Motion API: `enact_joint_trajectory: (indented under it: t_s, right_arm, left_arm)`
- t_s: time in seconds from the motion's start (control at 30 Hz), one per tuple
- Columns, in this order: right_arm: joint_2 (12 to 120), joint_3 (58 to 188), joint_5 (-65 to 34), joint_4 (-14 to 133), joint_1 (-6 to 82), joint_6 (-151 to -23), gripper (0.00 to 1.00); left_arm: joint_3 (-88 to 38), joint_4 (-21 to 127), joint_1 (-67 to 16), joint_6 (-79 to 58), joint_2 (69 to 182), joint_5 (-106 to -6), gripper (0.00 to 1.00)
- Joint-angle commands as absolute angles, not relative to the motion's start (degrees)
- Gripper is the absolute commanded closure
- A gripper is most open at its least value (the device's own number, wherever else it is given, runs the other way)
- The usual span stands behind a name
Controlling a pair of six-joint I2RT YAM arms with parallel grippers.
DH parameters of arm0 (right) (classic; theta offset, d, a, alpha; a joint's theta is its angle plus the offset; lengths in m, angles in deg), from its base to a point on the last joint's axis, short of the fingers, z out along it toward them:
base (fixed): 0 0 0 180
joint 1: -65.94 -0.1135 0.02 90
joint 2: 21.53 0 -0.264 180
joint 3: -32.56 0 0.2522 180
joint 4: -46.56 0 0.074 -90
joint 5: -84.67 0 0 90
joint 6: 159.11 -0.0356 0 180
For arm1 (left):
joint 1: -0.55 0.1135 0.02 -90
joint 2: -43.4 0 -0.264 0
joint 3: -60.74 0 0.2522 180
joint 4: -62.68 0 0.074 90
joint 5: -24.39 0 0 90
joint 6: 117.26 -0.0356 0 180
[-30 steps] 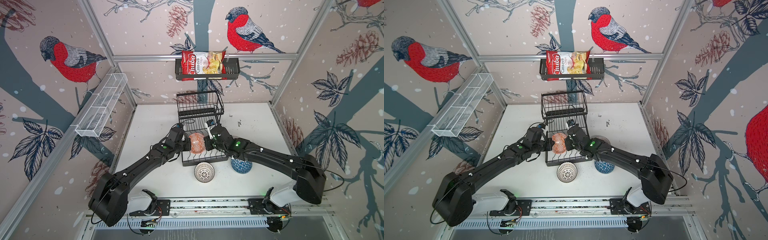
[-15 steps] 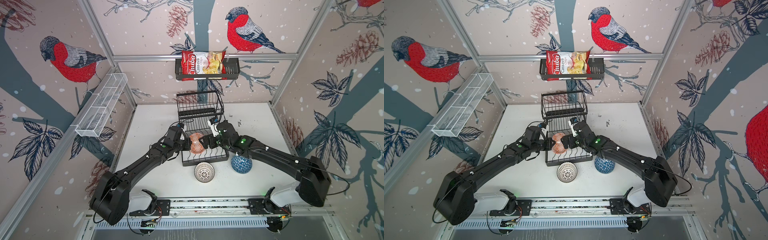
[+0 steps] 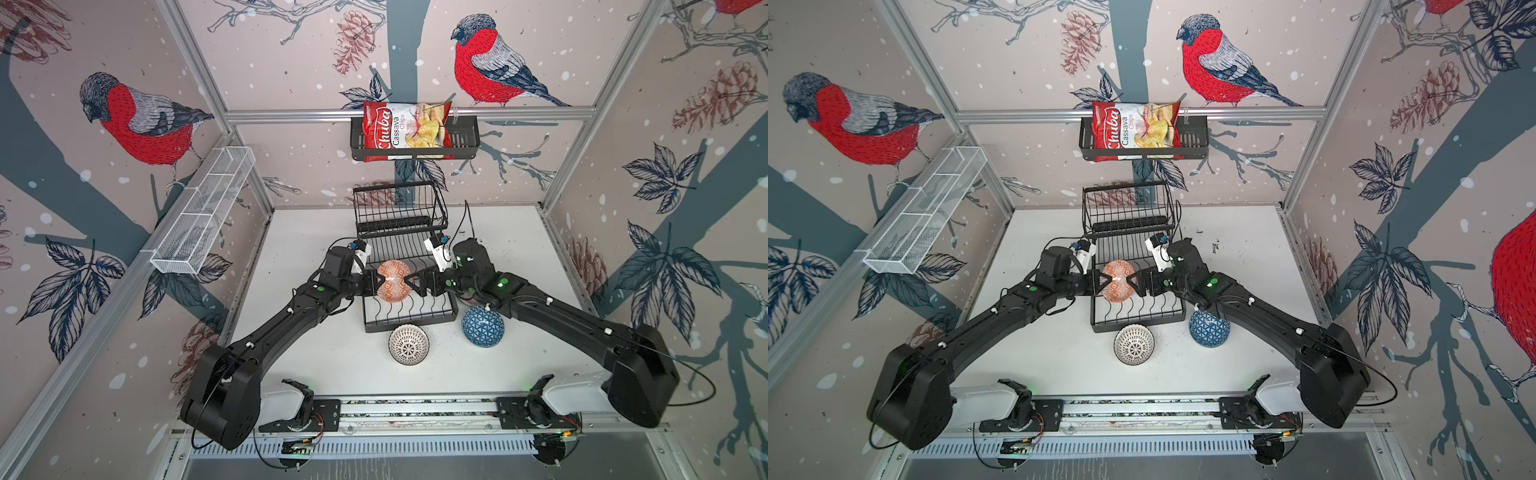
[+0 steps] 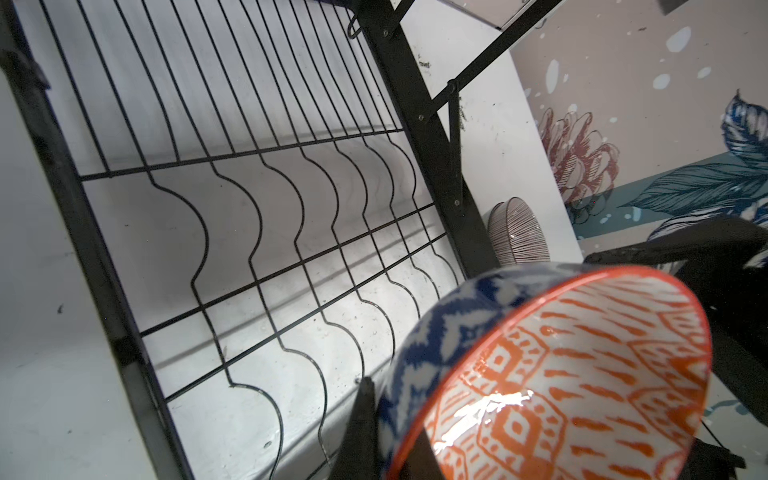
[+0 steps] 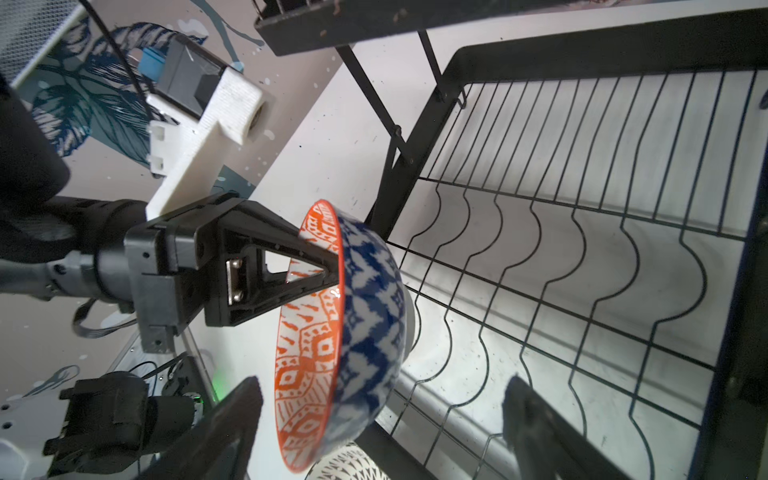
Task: Load the bowls into the dish rack
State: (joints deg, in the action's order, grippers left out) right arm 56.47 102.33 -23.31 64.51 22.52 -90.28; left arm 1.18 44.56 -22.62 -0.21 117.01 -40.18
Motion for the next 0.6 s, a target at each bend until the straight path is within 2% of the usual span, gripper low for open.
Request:
enact_joint_trajectory:
  t_s: [0.0,0.2,0.57]
  right_arm:
    - [55.6,101.6,-27.1,61.0,22.6,-90.9,0.12]
    - [56.4,101.1,-30.7,59.5,22.8,-92.0,0.15]
    - [58.2,101.4,-33.2,56.5,22.8,-94.2,0.18]
  left_arm:
    - [1.5,51.4,-21.2,1.3,116.7,-32.2,1.0]
    - [2.1,55.8,-19.6,4.0,118.1,-25.2,1.0]
    - [2.5,59.2,-19.5,5.6,117.8,-23.3,1.0]
